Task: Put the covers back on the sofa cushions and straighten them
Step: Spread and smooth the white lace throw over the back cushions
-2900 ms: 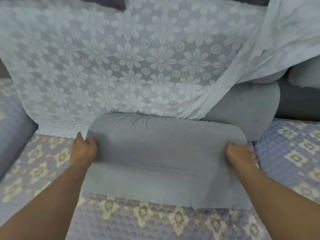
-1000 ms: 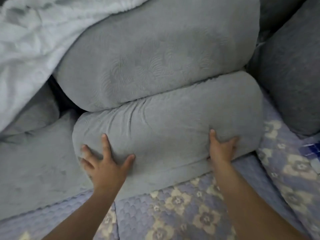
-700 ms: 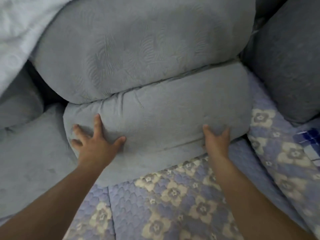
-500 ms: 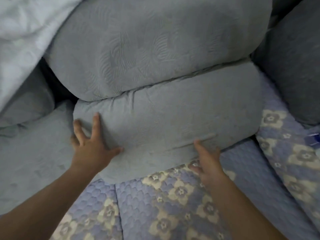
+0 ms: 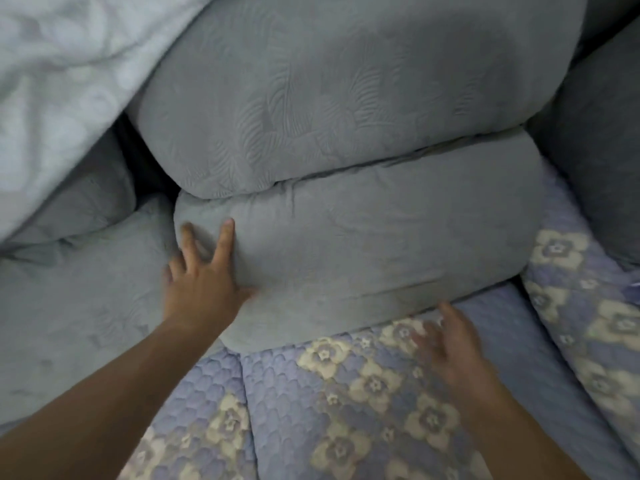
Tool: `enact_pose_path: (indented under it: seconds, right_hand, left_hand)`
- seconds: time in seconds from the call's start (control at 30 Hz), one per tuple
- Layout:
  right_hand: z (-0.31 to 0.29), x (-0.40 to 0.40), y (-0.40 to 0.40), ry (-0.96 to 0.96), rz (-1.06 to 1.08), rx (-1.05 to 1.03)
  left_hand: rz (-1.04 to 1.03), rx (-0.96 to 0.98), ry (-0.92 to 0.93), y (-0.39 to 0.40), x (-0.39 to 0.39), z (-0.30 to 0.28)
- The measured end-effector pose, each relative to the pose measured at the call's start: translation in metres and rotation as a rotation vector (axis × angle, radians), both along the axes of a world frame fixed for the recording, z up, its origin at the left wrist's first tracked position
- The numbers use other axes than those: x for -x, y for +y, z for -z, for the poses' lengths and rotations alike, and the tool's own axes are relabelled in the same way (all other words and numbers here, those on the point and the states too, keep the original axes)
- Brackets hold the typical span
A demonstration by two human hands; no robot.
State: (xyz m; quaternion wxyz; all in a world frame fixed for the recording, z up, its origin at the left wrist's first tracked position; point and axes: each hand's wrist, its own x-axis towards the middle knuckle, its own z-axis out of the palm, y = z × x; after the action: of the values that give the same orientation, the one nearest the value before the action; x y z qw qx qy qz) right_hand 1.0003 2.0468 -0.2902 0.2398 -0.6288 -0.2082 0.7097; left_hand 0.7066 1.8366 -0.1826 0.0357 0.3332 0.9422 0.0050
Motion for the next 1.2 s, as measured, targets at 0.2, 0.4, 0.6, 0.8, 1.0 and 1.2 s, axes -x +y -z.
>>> enact_pose_path:
  seconds: [0.2,0.4,0.6,0.8,1.0,1.2]
  right_hand:
    - [-0.001,0.046,0.004,0.004,-0.166,-0.085]
    - [-0.018,0.025,-0.012,-0.352,-0.494,-0.114]
    - [-0.181,0.097,0.003,-0.472,-0.85,-0.363]
    - [-0.367,0.238,-0.004,-0.493,-1.061,-1.396]
    - [-0.416,0.327,-0.033,-0.724,-1.466,-1.673]
    - [-0.391,0.349,-0.027,-0.844,-1.465,-1.481]
  left_hand:
    - [0.269,0.175,-0.025,-0.005,-0.006,0.018]
    - [0.289,0.377,-0.341,0.034,0.005,-0.019]
    - [0.189,0.352,-0.156,-0.059,0.0,-0.133]
    - [-0.057,0.073,0.025,-0.095,0.084,-0.278]
    - [-0.121,0.054,0.013,-0.118,0.131,-0.313]
    - [-0.177,-0.062,0.045,-0.121,0.175,-0.282]
